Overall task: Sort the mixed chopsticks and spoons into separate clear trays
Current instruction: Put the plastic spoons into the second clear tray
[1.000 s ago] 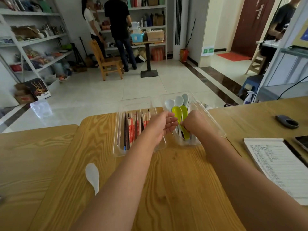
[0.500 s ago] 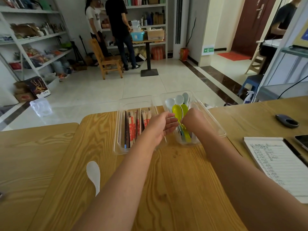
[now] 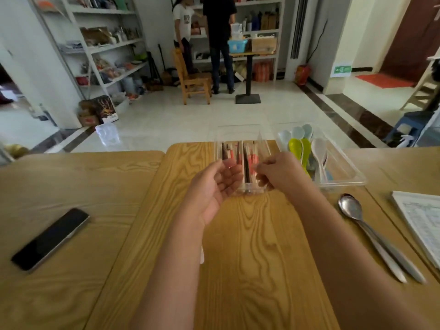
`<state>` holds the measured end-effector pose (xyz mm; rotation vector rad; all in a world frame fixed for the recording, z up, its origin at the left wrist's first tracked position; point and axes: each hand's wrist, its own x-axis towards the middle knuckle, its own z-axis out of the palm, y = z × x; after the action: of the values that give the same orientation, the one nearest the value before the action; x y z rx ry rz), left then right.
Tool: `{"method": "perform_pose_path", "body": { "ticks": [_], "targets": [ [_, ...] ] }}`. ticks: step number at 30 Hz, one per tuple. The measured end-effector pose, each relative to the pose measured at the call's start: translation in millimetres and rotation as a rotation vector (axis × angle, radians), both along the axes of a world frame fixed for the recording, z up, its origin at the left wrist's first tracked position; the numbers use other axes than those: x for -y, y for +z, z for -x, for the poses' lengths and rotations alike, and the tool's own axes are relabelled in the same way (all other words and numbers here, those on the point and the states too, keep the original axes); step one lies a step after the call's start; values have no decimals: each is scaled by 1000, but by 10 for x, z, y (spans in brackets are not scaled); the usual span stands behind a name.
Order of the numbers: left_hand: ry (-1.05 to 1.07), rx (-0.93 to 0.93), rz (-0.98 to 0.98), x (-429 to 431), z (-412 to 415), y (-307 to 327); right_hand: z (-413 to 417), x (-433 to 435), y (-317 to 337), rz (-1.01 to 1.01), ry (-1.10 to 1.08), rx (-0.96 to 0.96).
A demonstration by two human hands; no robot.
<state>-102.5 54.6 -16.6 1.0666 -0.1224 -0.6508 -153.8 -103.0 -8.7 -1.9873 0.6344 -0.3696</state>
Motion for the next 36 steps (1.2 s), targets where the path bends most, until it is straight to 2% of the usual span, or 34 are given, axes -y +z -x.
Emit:
{"method": "perform_pose_path", "body": {
  "ticks": [5,9,24,31,36],
  "targets": [
    [206,-67,-91,-853,134,-436,26,-746,-352,-106,117,-126],
    [290,-96,-133,-1166,168,-645,-63,-1119,-649,-35,153,-215],
    [266,-122,-204,-1266,119,-687,-350,-1502,-872,250,105,-403],
    [251,-103,-201,-1177,142,-656,-340,-1410,-869,129,130,-384],
    [210,-108,-56,-937,186,-497,-143,-1057,-670,15,142,-299]
  ]
}}
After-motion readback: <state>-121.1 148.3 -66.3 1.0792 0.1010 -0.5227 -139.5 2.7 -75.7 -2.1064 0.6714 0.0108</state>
